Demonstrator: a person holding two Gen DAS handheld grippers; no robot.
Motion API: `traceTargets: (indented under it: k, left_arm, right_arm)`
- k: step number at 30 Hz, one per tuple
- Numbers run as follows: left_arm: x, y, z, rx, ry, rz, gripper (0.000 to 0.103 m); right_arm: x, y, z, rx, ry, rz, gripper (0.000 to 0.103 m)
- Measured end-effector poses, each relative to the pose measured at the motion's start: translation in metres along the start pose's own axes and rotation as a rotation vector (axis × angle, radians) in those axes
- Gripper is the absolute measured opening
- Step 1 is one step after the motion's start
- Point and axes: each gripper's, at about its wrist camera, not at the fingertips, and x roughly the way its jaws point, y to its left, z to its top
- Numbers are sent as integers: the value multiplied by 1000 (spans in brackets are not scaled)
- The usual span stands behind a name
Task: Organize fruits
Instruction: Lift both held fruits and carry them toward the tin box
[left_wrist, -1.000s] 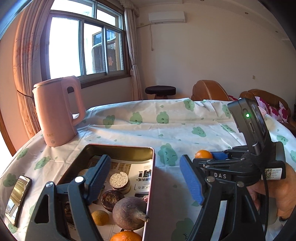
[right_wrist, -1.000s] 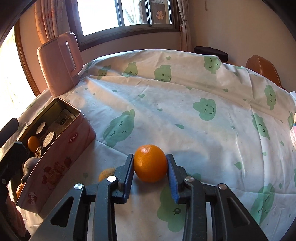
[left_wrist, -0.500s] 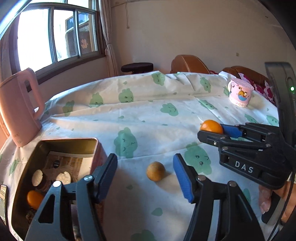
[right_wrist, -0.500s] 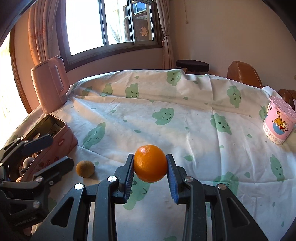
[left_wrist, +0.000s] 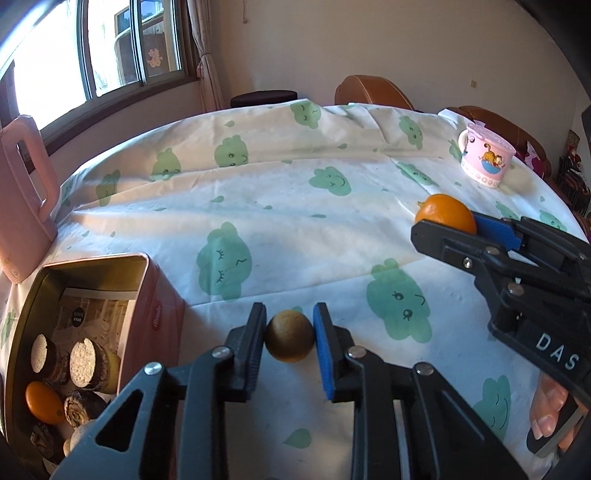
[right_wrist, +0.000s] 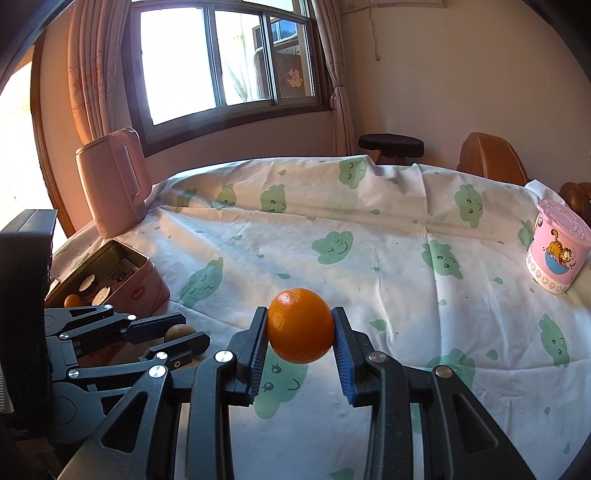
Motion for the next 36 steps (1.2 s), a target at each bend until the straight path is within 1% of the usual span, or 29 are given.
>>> traceTargets:
  k: [2, 14, 26, 36]
  left_arm:
    - [-5, 2, 0, -6, -22, -12, 28]
    - [-27, 8, -3, -38, -139, -24, 28]
    - [-42, 12, -7, -61, -223, 18, 28]
    - [-50, 13, -10, -71, -269, 37, 28]
  right_arm:
    - [-4, 1, 0, -5, -18, 8, 35]
    - [-21, 4, -1, -28, -110, 1, 35]
    - [-31, 6, -3, -30, -165, -3, 35]
    - [-38, 8, -5, -42, -205, -17, 35]
